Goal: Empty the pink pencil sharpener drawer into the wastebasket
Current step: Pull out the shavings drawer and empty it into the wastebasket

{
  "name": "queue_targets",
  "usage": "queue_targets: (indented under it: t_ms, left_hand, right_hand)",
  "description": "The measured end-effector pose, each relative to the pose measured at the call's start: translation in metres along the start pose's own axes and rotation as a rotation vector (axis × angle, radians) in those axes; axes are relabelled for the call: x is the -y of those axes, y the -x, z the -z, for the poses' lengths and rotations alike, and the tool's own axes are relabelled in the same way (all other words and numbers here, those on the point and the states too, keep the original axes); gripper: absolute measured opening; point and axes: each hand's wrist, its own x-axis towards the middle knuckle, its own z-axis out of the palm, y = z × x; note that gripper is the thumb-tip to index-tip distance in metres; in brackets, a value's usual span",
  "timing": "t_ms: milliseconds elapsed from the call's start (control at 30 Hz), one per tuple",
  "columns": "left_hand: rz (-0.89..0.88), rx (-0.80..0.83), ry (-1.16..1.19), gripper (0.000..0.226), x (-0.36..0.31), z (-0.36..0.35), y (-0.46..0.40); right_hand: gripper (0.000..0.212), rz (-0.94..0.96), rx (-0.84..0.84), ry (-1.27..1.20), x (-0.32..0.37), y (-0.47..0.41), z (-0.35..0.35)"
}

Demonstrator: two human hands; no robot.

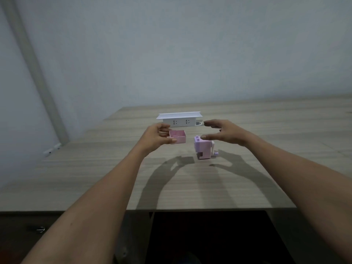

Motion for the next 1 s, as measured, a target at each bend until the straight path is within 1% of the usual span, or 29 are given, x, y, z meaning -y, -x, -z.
queue_targets:
  t_ms: [133,233,333,433,533,800,1000]
  left_hand:
    - [-0.056,0.007,0.031,0.068,-0.031,-0.013,0.002]
    - [-0.098,0.044,0.061,0.069,-0.052,-0.033,0.004]
    - [-0.129,0.100,0.099,0.070,-0.074,-0.058,0.006]
    - [-0.153,0.167,0.137,0.070,-0.094,-0.090,0.007]
    - [-0.166,0.233,0.176,0.069,-0.110,-0.125,0.011]
    - [-0.190,0.460,0.215,0.069,-0.146,-0.242,0.031]
    - [-0.206,0.622,0.264,0.049,-0.163,-0.338,0.060]
  right_hand:
    - [0.073,0.021,-0.002,-0.037,0.024,0.012,0.012]
    - [0.071,0.003,-0.013,-0.059,0.034,0.027,0.026]
    - [0.062,-0.021,-0.023,-0.085,0.037,0.047,0.044]
    - [0.052,-0.049,-0.081,-0.107,0.033,0.074,0.068]
    - [0.046,-0.101,-0.144,-0.076,0.024,0.108,0.093]
    - [0.046,-0.267,-0.267,-0.063,-0.016,0.222,0.157]
    - [0.049,-0.398,-0.352,-0.062,-0.054,0.312,0.195]
